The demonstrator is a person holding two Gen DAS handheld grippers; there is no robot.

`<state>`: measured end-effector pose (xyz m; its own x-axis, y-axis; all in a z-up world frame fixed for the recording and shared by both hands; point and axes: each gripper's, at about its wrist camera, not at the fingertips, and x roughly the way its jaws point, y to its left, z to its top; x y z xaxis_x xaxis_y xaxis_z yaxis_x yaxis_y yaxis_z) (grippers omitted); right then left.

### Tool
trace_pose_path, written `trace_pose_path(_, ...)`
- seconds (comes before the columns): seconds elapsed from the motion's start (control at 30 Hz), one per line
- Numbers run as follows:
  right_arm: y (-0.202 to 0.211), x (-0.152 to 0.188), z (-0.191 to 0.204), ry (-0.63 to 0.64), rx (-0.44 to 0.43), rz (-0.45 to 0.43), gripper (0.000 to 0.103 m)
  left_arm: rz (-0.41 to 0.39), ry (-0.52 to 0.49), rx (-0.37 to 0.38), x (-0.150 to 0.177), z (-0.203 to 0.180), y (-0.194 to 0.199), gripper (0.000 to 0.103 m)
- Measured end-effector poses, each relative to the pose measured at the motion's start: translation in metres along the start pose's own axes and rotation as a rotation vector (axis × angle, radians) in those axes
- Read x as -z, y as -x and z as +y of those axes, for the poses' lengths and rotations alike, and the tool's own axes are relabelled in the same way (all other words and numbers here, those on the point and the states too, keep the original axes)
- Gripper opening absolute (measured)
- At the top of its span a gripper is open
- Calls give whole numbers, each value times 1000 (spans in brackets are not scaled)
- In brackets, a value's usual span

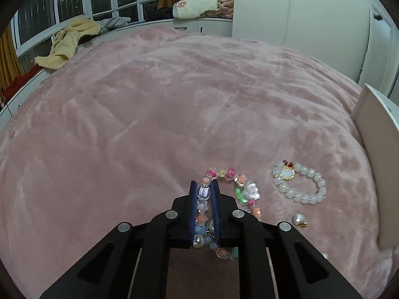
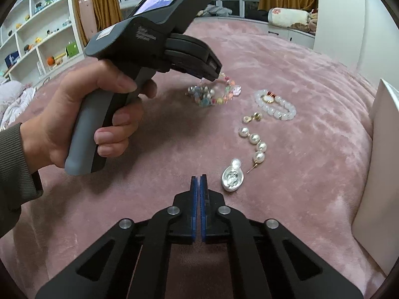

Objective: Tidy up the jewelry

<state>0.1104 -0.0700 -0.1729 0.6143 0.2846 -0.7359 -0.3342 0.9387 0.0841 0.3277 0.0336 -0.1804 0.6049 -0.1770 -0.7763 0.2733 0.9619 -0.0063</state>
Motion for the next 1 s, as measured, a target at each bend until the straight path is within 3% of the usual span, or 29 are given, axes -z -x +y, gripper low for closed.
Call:
trace_pose_path(0.27, 34, -10, -34, -196, -116, -125, 3, -50, -1, 17, -14, 0, 38, 16)
trace_pose_path(0.67, 68, -11, -58, -305, -183, -233, 3, -116, -4, 29, -22, 4, 85, 16)
trace_pose_path(0.73, 68, -11, -63, -317, -125, -210, 10, -126, -6, 30, -23, 6, 92, 16)
trace_pose_path(0.8, 62, -9, -64, -322, -110, -175, 36, -137, -7, 31, -23, 7, 99, 16)
trace_pose_path(0.83, 57, -8, -61, -313, -90, -163, 57, -141, -6, 37, -23, 8, 102, 16)
trace_pose_path(0.9, 47, -10, -51, -255, -44, -144, 60, -148, -5, 41, -23, 8, 107, 16)
trace_pose_path(1.0, 19, -13, -37, -173, -49, -59, 41, -157, -10, 48, -23, 7, 116, 16)
